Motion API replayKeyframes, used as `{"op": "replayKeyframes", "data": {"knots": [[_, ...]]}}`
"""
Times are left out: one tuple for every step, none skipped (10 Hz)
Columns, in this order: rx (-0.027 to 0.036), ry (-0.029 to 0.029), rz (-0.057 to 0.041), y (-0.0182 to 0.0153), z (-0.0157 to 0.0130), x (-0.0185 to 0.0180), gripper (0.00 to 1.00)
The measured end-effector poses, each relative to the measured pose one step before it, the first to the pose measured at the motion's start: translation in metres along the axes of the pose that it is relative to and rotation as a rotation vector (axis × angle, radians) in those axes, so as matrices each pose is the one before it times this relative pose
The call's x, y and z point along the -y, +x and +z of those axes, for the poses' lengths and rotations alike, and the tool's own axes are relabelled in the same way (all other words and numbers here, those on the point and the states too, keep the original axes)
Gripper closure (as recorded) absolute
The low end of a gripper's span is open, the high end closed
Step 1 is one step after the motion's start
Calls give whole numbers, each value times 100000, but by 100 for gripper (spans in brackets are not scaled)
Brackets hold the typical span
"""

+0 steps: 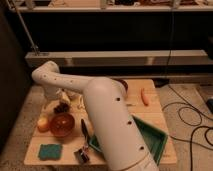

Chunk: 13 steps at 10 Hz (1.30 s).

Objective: Place grapes in paper cup

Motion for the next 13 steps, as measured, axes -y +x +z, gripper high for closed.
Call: {"op": "replayKeyframes", "data": {"knots": [[227, -543, 700, 115, 119, -220, 20], [228, -192, 395, 107, 266, 21, 20], [628, 188, 748, 155, 827, 113, 20], [-191, 944, 882, 324, 518, 261, 22], [-82, 197, 812, 253, 340, 47, 28], [-81, 52, 957, 235, 243, 72, 38], [-143, 670, 850, 124, -135, 140, 49], [-82, 789, 722, 95, -272, -70, 59], [-69, 601, 482, 76, -344, -92, 67], [137, 1231, 489, -18, -331, -101, 79], [-150, 1703, -196, -98, -328, 136, 88], [-635, 2471, -297, -20, -551, -66, 95], [-1257, 3483, -186, -10, -1126, -95, 100]]}}
